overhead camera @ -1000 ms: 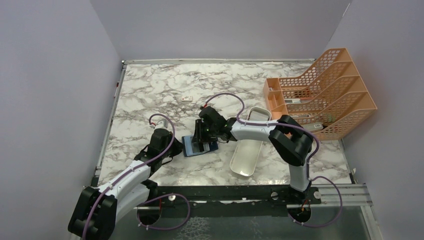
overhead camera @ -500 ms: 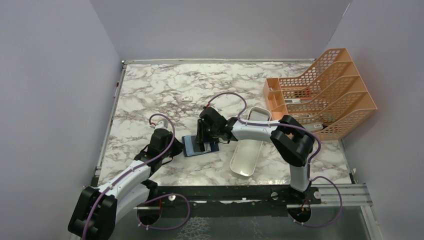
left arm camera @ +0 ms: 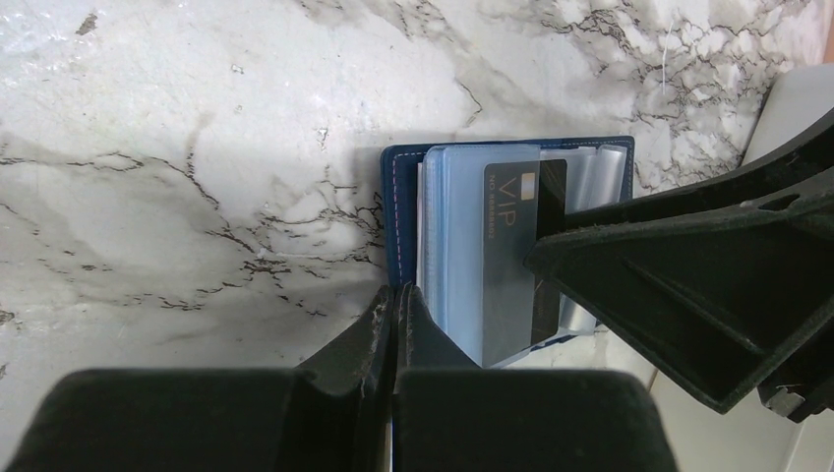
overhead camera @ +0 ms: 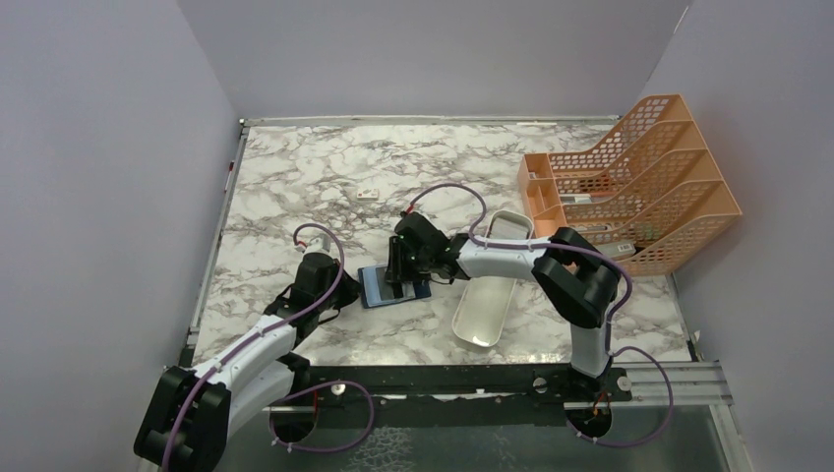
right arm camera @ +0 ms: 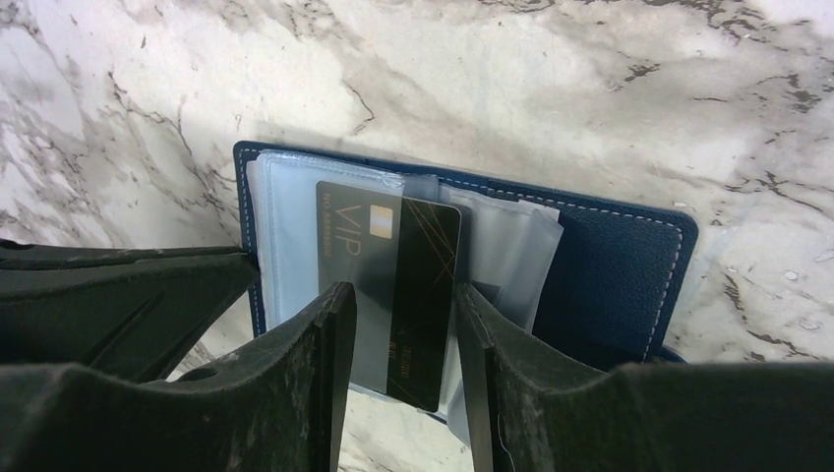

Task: Put the credit cards into the card holder
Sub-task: Insert the credit card into the card holder.

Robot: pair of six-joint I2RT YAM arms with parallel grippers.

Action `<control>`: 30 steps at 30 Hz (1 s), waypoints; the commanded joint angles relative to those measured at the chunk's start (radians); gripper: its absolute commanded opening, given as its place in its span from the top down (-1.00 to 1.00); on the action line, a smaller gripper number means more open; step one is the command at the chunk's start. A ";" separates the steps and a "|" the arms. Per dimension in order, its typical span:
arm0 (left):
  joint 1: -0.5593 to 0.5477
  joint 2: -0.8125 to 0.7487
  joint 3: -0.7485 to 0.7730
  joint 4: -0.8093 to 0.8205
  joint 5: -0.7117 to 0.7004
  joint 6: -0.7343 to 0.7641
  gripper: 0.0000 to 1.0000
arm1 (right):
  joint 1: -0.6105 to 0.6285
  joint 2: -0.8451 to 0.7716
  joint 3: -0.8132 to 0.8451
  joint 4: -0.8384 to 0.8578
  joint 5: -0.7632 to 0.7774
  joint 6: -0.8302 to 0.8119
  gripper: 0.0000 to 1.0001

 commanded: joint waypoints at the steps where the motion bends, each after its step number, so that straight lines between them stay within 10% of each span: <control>1: 0.003 0.011 0.023 0.026 0.011 -0.002 1.00 | 0.010 -0.022 -0.038 0.070 -0.064 -0.007 0.09; 21: 0.004 -0.008 0.063 0.020 0.042 -0.005 1.00 | 0.009 -0.024 -0.094 0.136 -0.108 0.008 0.60; 30: 0.003 -0.052 0.100 -0.031 0.077 -0.015 0.65 | 0.001 -0.108 -0.095 0.066 -0.056 -0.061 0.27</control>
